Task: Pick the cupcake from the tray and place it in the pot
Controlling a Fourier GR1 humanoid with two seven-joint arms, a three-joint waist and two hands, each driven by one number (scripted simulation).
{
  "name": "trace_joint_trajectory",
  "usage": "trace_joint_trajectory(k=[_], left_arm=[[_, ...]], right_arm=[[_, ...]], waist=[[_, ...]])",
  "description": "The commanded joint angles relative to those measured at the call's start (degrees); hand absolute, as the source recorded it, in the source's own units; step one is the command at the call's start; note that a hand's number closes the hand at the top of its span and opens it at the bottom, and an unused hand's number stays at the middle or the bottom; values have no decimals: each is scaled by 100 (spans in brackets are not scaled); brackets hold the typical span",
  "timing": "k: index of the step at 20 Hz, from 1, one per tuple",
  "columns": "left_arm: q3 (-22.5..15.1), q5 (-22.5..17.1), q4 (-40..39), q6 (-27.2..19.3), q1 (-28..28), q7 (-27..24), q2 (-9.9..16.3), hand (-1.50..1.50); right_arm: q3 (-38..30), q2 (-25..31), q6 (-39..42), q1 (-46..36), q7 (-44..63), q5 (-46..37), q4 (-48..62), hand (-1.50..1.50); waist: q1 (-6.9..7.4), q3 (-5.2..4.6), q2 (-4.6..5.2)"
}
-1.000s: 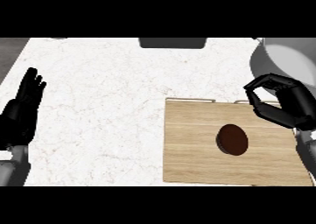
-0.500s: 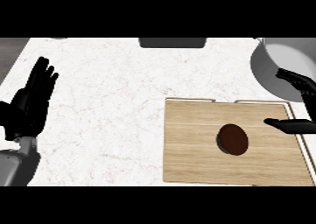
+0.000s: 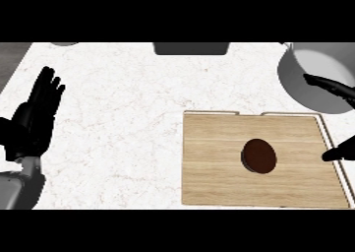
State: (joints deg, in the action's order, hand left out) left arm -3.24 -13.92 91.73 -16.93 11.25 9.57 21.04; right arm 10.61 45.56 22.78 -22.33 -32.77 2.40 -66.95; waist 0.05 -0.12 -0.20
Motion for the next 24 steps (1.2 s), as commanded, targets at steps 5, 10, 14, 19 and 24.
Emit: trace_joint_trajectory(k=[5, 10, 14, 19, 24], left_arm=[[120, 39, -130, 22, 45, 9, -41, 0], [205, 10, -32, 187, -10, -54, -106, 0], [386, 110, -688, 414, 262, -364, -159, 0], [552, 134, 22, 589, -168, 2, -90, 0], [289, 475, -95, 336, 74, 133, -427, 0]], right_arm=[[788, 406, 617, -322, 1648, -827, -1306, -150], [1010, 131, 872, 43, 2606, -1022, -2124, -150], [1052, -554, 829, 208, 3329, -1201, -2477, -150], [811, -900, 1080, 348, 3281, -1677, -2451, -150], [953, -1050, 721, 706, 3331, -2533, -2403, -150]], waist=[[-35, 1, -2], [-32, 7, 7], [-35, 9, 19], [5, 11, 17], [-14, 13, 21]])
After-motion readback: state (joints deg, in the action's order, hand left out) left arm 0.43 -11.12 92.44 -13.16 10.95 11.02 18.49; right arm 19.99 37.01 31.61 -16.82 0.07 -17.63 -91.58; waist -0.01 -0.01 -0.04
